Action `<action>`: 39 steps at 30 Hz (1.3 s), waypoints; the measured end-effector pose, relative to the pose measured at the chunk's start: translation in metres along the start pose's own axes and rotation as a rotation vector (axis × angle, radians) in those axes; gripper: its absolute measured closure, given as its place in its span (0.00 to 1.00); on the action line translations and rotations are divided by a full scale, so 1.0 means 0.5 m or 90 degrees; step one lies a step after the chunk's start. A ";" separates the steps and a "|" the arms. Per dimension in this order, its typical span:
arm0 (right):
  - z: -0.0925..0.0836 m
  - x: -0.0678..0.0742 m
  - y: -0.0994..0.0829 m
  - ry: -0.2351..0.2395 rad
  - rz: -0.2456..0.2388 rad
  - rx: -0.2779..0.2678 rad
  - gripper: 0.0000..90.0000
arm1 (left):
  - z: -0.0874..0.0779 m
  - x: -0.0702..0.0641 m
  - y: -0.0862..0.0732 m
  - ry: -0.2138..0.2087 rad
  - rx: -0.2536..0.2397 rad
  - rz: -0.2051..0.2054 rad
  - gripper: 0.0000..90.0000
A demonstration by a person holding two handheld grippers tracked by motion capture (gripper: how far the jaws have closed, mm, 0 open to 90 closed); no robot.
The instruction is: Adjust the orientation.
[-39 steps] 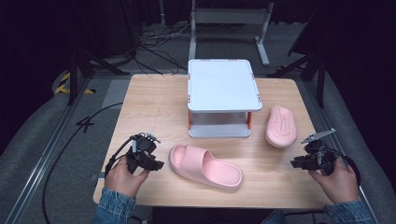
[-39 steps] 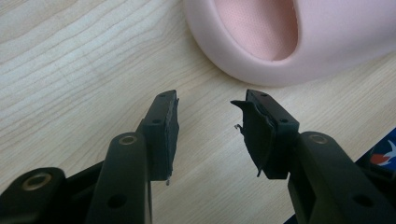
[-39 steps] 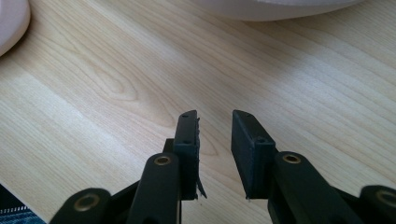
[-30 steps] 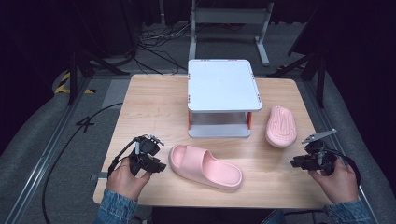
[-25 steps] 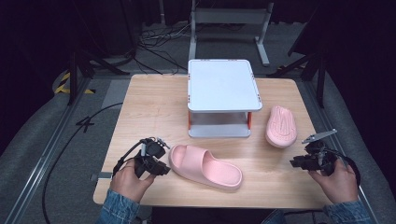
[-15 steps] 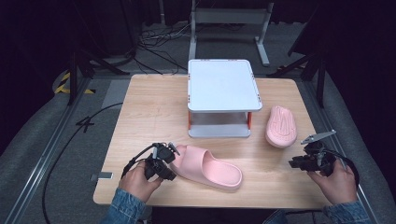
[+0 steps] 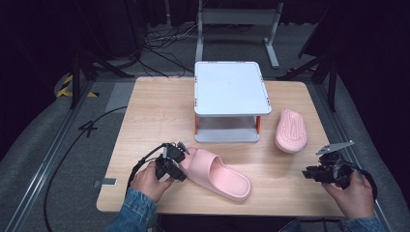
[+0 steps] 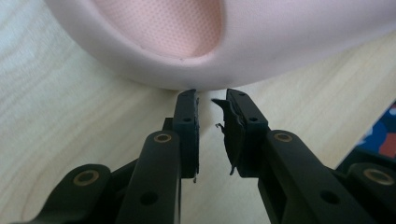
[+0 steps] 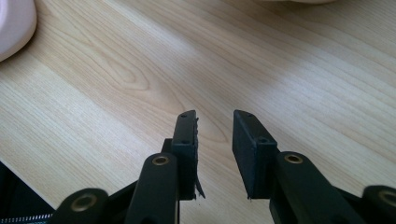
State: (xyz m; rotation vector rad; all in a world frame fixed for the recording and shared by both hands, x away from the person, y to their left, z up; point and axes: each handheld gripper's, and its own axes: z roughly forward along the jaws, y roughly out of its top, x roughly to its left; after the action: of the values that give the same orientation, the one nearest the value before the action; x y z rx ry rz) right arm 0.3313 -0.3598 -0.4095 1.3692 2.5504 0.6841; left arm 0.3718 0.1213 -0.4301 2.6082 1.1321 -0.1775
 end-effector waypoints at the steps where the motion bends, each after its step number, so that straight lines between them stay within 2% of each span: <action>1: -0.002 -0.001 -0.002 -0.001 -0.001 -0.001 0.79 | 0.001 0.002 0.006 0.001 -0.007 -0.001 0.83; 3: -0.006 -0.001 -0.012 -0.003 0.009 -0.002 0.79 | 0.004 0.004 0.018 0.011 -0.007 0.000 0.82; 6: -0.008 -0.003 -0.020 -0.007 0.013 -0.004 0.78 | 0.008 0.011 0.044 0.025 -0.018 0.017 0.78; 8: -0.010 -0.004 -0.025 -0.010 0.015 -0.007 0.78 | 0.012 0.019 0.053 0.016 -0.026 0.006 0.77; 10: -0.010 -0.005 -0.028 -0.010 0.017 -0.005 0.77 | 0.013 0.021 0.063 0.023 -0.029 0.004 0.76; 12: -0.008 -0.005 -0.030 -0.011 0.019 -0.006 0.77 | 0.013 0.017 0.072 0.042 -0.028 0.013 0.75; 14: -0.008 -0.006 -0.031 -0.011 0.018 -0.005 0.77 | 0.014 0.014 0.077 0.047 -0.030 0.020 0.74; 16: -0.007 -0.006 -0.033 -0.010 0.023 -0.002 0.77 | 0.017 0.008 0.081 0.061 -0.038 0.022 0.71; 17: -0.007 -0.006 -0.033 -0.011 0.021 -0.002 0.76 | 0.013 0.002 0.078 0.063 -0.035 0.020 0.67; 19: -0.009 -0.007 -0.032 -0.012 0.022 -0.005 0.76 | 0.008 -0.001 0.074 0.062 -0.039 0.019 0.63; 20: -0.009 -0.009 -0.031 -0.013 0.020 -0.008 0.76 | -0.010 -0.013 0.064 0.059 -0.057 0.012 0.60; 22: -0.009 -0.009 -0.028 -0.010 0.022 -0.007 0.76 | -0.033 -0.031 0.054 0.032 -0.079 0.010 0.55; 23: -0.009 -0.009 -0.028 -0.010 0.022 -0.007 0.76 | -0.033 -0.031 0.054 0.032 -0.079 0.010 0.51; 24: -0.008 -0.008 -0.025 -0.010 0.020 -0.008 0.76 | -0.039 -0.040 0.052 0.020 -0.083 0.010 0.51; 25: -0.006 -0.007 -0.024 -0.010 0.019 -0.008 0.76 | -0.045 -0.057 0.051 -0.003 -0.087 0.021 0.47; 26: -0.004 -0.006 -0.021 -0.008 0.013 -0.009 0.75 | -0.048 -0.068 0.052 -0.014 -0.086 0.033 0.42; 27: -0.001 -0.002 -0.017 -0.005 0.007 -0.008 0.73 | -0.049 -0.101 0.056 -0.012 -0.077 0.051 0.37; 28: 0.000 0.000 -0.015 -0.003 0.006 -0.007 0.73 | -0.047 -0.111 0.059 -0.002 -0.072 0.059 0.35; 31: 0.000 0.002 -0.012 -0.003 0.004 -0.010 0.72 | -0.031 -0.140 0.073 0.058 -0.067 0.076 0.23; 32: 0.000 0.002 -0.011 -0.003 0.004 -0.011 0.71 | -0.026 -0.144 0.076 0.072 -0.067 0.073 0.24; 34: -0.001 0.002 -0.012 -0.006 0.004 -0.012 0.70 | -0.017 -0.143 0.083 0.080 -0.068 0.058 0.28; 36: -0.002 0.001 -0.013 -0.005 0.007 -0.012 0.70 | -0.011 -0.141 0.086 0.089 -0.078 0.038 0.27; 38: -0.001 0.000 -0.015 -0.007 0.008 -0.013 0.70 | -0.010 -0.142 0.087 0.090 -0.084 0.026 0.27; 39: -0.001 0.000 -0.015 -0.006 0.011 -0.011 0.70 | -0.008 -0.143 0.089 0.092 -0.091 0.028 0.26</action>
State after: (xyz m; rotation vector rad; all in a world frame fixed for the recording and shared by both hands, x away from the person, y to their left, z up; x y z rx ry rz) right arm 0.3255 -0.3636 -0.4127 1.3877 2.5223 0.6999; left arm 0.3555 0.0442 -0.4005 2.5500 1.0887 0.1000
